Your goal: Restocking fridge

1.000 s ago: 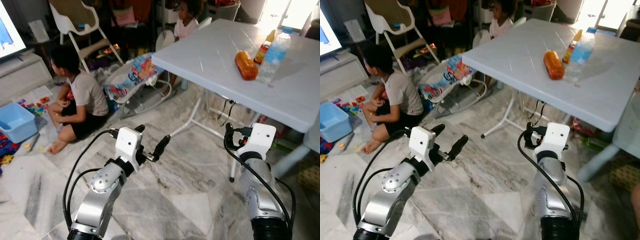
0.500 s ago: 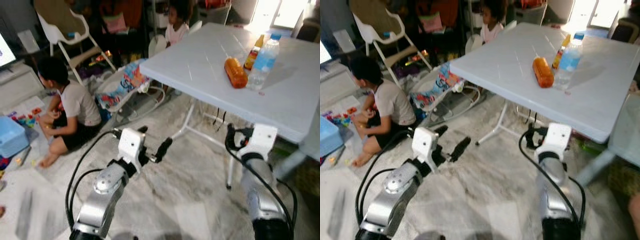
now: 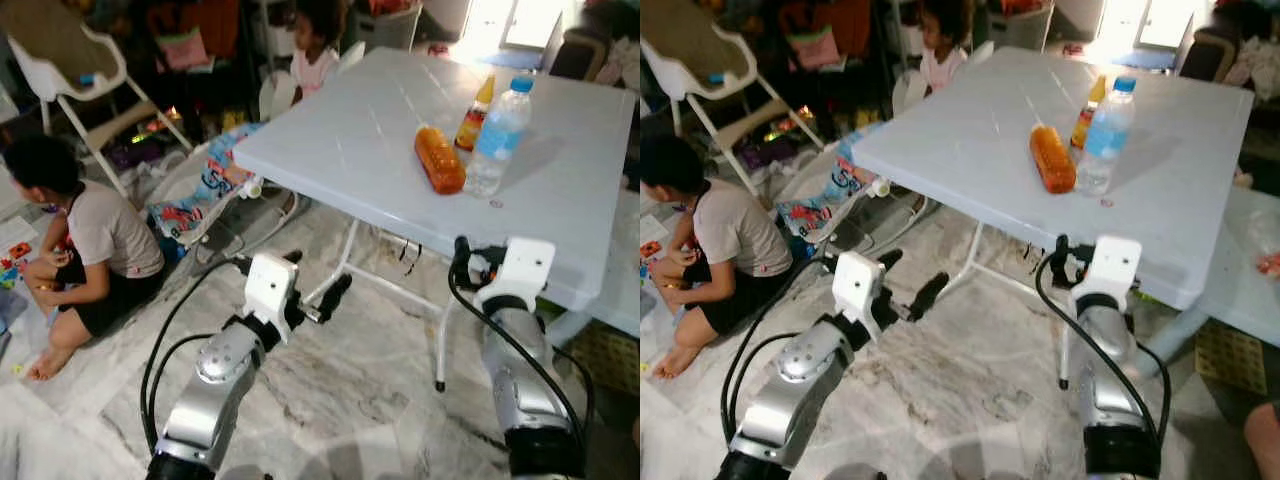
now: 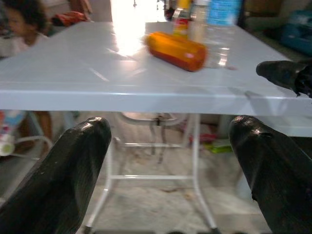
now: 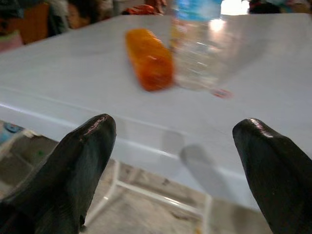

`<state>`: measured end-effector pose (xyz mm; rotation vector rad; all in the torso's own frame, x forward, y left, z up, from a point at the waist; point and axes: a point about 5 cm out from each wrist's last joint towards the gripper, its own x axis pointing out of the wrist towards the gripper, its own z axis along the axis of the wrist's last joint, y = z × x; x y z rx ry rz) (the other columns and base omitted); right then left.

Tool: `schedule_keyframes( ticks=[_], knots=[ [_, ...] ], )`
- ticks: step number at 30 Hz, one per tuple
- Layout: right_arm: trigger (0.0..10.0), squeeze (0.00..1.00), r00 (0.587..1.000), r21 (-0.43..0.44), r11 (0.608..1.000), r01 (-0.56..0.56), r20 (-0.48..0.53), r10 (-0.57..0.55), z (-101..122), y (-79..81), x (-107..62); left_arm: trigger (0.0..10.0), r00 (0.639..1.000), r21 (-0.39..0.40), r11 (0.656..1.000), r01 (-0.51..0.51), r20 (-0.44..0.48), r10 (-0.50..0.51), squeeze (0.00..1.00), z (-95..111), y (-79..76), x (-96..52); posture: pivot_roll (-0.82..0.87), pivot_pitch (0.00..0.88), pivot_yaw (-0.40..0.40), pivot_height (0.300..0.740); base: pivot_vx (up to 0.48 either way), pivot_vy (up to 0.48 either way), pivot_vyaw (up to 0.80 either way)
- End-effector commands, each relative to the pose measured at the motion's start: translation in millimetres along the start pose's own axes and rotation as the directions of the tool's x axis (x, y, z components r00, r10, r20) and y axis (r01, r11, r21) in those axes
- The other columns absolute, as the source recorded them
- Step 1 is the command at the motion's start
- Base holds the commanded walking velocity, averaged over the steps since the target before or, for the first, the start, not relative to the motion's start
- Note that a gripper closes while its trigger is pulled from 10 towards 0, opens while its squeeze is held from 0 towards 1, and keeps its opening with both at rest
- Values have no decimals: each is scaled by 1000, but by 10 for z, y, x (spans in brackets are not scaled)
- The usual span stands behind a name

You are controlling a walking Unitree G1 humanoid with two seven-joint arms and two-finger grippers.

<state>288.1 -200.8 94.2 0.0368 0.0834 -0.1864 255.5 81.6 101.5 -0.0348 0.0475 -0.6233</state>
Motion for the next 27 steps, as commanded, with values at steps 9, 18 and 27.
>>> schedule_keyframes(
  ticks=[9, 18, 27],
  knots=[
    [10000, 0, 999, -19, 999, -41, 23, 41, 60, 159, 60, 10000, 999, 34, 999, -35, 1, 35, 0, 36, 97, -7, -16, 0, 2, 740, 338, 340, 0],
    [10000, 0, 994, -113, 994, -10, 108, 22, 204, 193, 141, 10000, 999, 55, 998, -35, 13, 34, 0, 58, 84, 22, -16, 0, -3, 740, 154, 191, -342],
    [10000, 0, 989, -134, 991, -26, 139, 45, 246, 244, 162, 10000, 999, 42, 999, -17, 46, 15, 0, 90, 64, 37, -19, 0, -6, 740, 174, 0, -800]
  ],
)
